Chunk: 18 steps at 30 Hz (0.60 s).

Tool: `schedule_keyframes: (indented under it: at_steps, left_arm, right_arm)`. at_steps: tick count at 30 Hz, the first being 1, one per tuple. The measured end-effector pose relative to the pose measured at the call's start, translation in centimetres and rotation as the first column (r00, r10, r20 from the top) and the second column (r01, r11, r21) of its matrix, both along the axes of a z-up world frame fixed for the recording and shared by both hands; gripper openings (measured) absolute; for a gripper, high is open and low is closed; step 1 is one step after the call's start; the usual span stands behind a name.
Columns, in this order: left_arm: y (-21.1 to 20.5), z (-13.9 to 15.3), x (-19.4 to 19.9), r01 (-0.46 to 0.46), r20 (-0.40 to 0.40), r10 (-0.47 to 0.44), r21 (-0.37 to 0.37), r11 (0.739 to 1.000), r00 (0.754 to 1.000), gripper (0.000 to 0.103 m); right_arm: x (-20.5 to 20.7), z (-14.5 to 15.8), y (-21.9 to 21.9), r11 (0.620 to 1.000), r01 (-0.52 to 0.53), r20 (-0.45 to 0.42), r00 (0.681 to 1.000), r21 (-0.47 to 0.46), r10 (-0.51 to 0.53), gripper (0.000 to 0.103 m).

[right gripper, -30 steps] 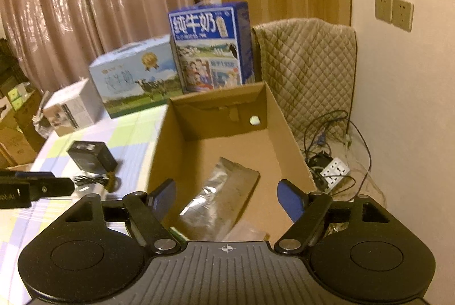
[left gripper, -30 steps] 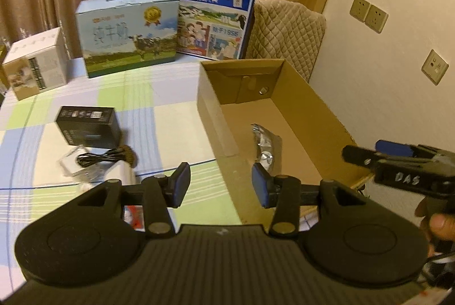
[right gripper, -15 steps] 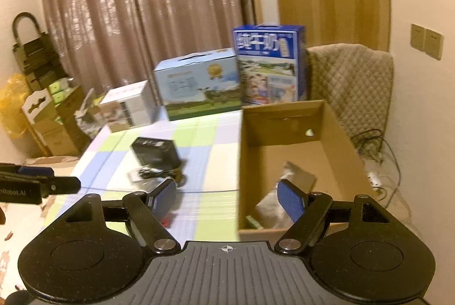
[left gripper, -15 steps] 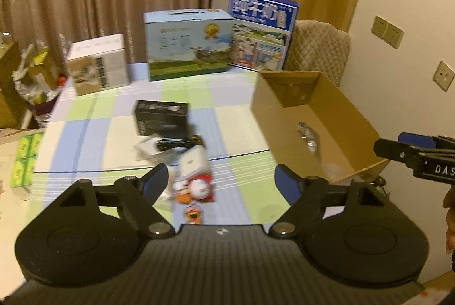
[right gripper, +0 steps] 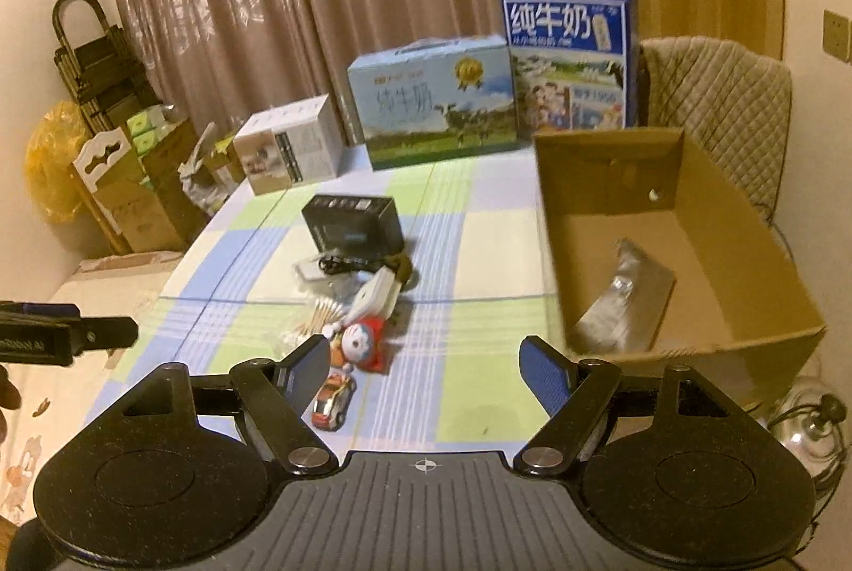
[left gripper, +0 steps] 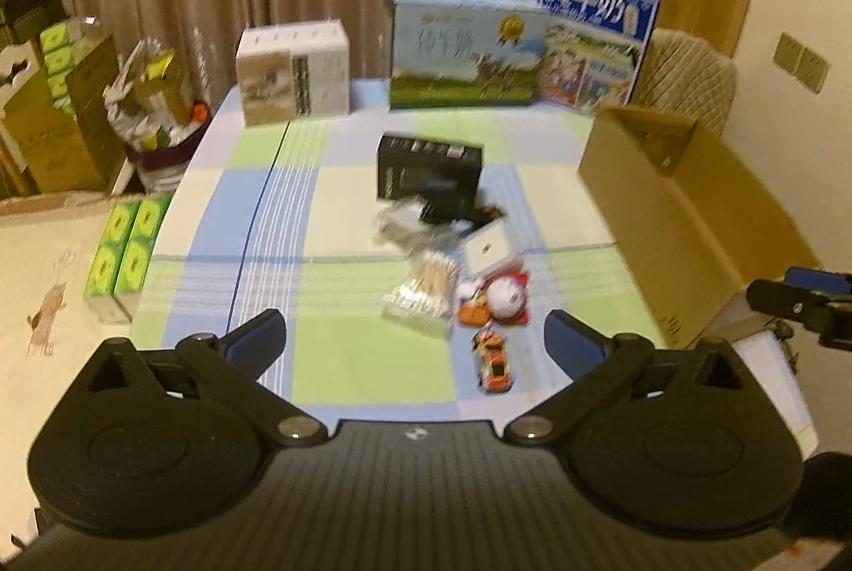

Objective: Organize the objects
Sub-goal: 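Grasp the red-and-yellow toy car with the left gripper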

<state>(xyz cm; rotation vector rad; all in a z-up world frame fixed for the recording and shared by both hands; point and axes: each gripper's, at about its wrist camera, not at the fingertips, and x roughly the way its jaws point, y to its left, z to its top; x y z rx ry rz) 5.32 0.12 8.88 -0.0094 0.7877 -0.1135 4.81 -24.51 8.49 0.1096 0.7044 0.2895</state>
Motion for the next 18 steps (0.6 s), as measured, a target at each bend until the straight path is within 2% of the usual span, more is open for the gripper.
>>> schedule_keyframes:
  at_steps: [13,15,17,18]
  left_arm:
    - [-0.8,-9.0,4.2,0.019,-0.123,-0.022,-0.024,1.000,0.992,0.101]
    - [-1.2,-10.0,5.1,0.032,-0.135,-0.034,-0.023,0.999,0.990,0.096]
    - [-1.6,-11.0,5.9,0.049,-0.151,-0.052,-0.024,0.998,0.987,0.091]
    - [-1.8,-11.6,6.4,0.060,-0.157,-0.064,-0.026,0.998,0.986,0.088]
  right_arm:
    - [4.7,-7.5,3.1,0.997,-0.071,-0.079,0.995,-0.036,0.068,0.075]
    - [5.9,-8.4,3.5,0.995,-0.089,-0.082,0.993,-0.052,0.085,0.073]
    - [6.8,-9.3,3.7,0.993,-0.104,-0.086,0.991,-0.063,0.098,0.064]
    - [7.4,-9.8,3.7,0.992,-0.107,-0.089,0.991,-0.068,0.101,0.062]
